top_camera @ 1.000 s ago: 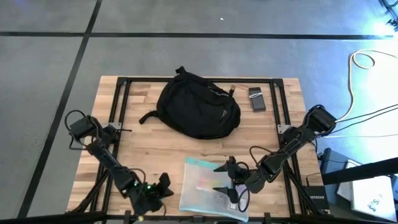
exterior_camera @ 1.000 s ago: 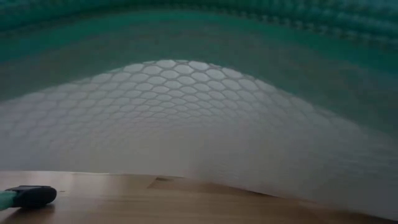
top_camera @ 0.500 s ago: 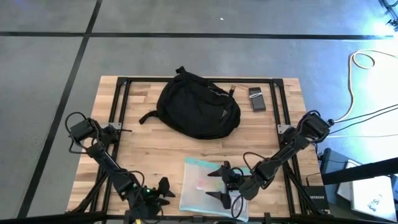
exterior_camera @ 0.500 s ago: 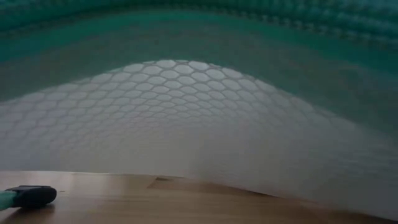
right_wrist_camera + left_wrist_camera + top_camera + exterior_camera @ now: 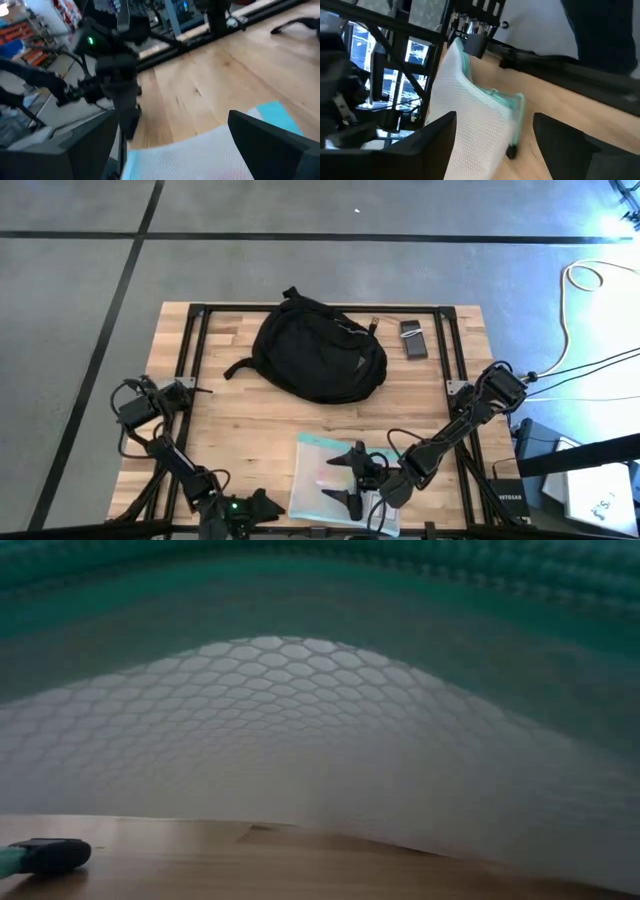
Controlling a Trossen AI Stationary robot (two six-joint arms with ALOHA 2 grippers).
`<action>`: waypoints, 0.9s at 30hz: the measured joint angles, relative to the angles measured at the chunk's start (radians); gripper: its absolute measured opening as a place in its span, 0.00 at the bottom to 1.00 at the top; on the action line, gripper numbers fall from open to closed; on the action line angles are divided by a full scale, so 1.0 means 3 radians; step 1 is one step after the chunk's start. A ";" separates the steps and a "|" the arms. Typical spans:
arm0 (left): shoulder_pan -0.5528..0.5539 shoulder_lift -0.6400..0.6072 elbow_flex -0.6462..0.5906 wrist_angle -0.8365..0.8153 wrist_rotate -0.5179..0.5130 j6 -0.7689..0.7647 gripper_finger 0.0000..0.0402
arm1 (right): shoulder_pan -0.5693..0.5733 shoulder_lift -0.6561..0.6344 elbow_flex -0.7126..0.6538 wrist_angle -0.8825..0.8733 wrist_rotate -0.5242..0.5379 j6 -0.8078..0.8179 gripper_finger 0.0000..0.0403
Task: Unpack backpack
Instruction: Open the blue zip bag
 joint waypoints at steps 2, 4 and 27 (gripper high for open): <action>0.0003 0.0006 -0.0004 0.0100 0.0039 0.0057 0.59 | 0.0000 -0.0001 0.0017 -0.0004 0.0083 -0.0005 0.89; 0.0004 0.0006 -0.0004 0.0101 0.0148 0.0077 0.59 | 0.0000 -0.0001 0.0017 0.0001 0.0115 -0.0008 0.89; 0.0419 0.0040 -0.0004 -0.0250 0.1555 -0.0601 0.59 | -0.0003 -0.0001 0.0021 0.0080 0.0521 0.0209 0.89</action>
